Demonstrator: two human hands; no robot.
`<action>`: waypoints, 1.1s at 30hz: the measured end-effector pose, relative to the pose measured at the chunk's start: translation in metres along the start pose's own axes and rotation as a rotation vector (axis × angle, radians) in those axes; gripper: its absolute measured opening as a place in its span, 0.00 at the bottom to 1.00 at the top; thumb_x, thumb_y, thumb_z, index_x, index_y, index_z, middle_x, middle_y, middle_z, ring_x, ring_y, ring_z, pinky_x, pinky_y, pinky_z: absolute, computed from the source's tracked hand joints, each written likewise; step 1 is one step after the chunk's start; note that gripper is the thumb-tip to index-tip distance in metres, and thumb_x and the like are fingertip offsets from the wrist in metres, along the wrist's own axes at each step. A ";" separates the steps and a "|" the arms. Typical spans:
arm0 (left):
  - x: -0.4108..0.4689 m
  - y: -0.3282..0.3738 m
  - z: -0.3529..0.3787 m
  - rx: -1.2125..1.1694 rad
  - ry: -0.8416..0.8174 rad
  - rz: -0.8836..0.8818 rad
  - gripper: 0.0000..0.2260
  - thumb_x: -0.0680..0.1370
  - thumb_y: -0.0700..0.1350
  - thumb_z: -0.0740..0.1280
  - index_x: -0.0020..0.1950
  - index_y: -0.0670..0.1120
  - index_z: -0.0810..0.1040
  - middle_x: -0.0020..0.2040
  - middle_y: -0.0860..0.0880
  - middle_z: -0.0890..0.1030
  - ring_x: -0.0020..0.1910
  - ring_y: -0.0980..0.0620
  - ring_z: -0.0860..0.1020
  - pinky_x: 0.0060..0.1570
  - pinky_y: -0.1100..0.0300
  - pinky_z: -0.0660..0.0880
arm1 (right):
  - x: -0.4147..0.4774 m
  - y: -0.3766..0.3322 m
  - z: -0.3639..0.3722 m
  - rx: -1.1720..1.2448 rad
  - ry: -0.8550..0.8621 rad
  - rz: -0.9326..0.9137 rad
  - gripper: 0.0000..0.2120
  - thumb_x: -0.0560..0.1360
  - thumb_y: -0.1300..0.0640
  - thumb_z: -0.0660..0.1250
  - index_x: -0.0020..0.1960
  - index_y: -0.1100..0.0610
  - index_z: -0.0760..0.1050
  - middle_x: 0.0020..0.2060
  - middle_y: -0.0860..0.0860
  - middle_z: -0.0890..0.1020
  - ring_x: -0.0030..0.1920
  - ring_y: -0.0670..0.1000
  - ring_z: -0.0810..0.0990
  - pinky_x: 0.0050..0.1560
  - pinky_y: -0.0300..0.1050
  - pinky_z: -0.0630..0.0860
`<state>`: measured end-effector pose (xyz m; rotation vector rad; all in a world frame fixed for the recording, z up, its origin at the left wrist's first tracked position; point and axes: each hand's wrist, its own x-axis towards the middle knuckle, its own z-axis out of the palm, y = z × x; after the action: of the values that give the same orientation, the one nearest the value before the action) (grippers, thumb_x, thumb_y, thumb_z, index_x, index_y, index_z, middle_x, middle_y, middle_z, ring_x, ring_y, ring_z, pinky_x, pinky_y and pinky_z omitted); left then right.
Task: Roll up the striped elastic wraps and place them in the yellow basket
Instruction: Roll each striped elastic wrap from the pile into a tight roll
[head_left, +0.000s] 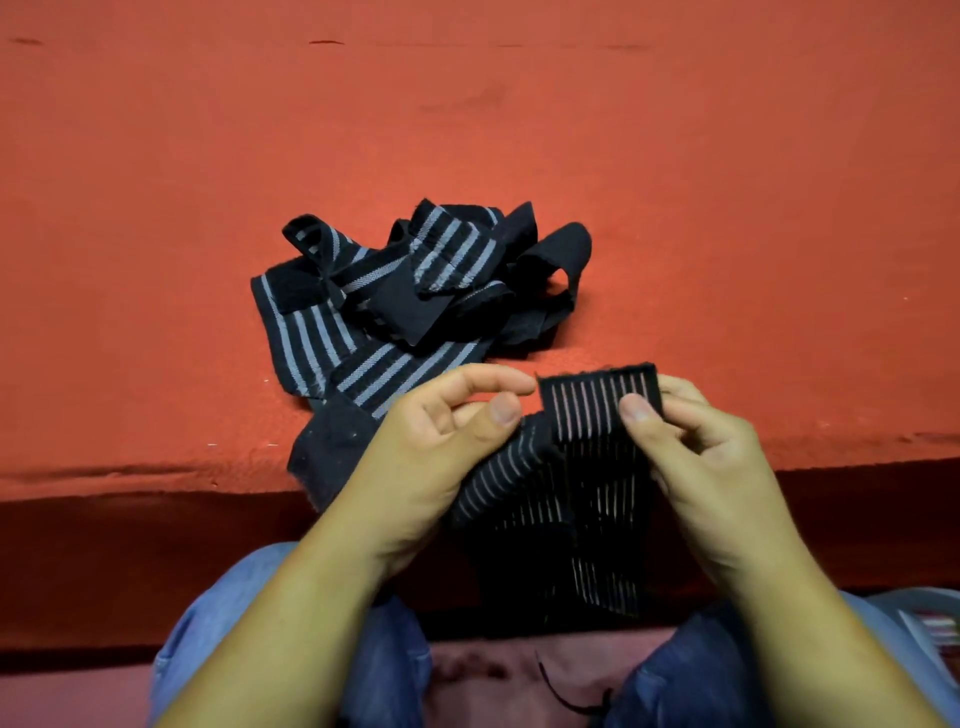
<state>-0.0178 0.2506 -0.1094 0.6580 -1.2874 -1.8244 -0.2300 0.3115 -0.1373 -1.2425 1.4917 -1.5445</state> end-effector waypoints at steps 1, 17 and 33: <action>-0.001 -0.001 -0.001 -0.044 -0.066 -0.026 0.09 0.72 0.48 0.80 0.51 0.50 0.87 0.40 0.46 0.86 0.36 0.54 0.84 0.39 0.64 0.80 | -0.001 -0.002 0.002 -0.045 -0.003 -0.019 0.11 0.80 0.49 0.72 0.49 0.55 0.88 0.55 0.47 0.85 0.56 0.46 0.84 0.59 0.44 0.77; 0.005 -0.010 -0.003 0.036 -0.016 -0.040 0.07 0.76 0.44 0.72 0.52 0.53 0.85 0.52 0.46 0.85 0.50 0.51 0.82 0.54 0.57 0.80 | -0.012 -0.007 0.025 0.364 -0.258 0.364 0.20 0.79 0.42 0.68 0.56 0.58 0.86 0.53 0.62 0.87 0.54 0.58 0.86 0.60 0.56 0.79; 0.011 -0.011 -0.008 0.194 0.271 0.135 0.14 0.76 0.46 0.73 0.61 0.51 0.83 0.59 0.50 0.85 0.59 0.52 0.83 0.59 0.58 0.78 | -0.012 -0.018 0.023 0.433 -0.327 0.458 0.17 0.78 0.52 0.64 0.50 0.61 0.87 0.46 0.60 0.88 0.44 0.52 0.87 0.43 0.42 0.83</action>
<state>-0.0211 0.2389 -0.1222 0.8690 -1.3002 -1.4568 -0.2015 0.3162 -0.1238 -0.7847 1.0609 -1.2010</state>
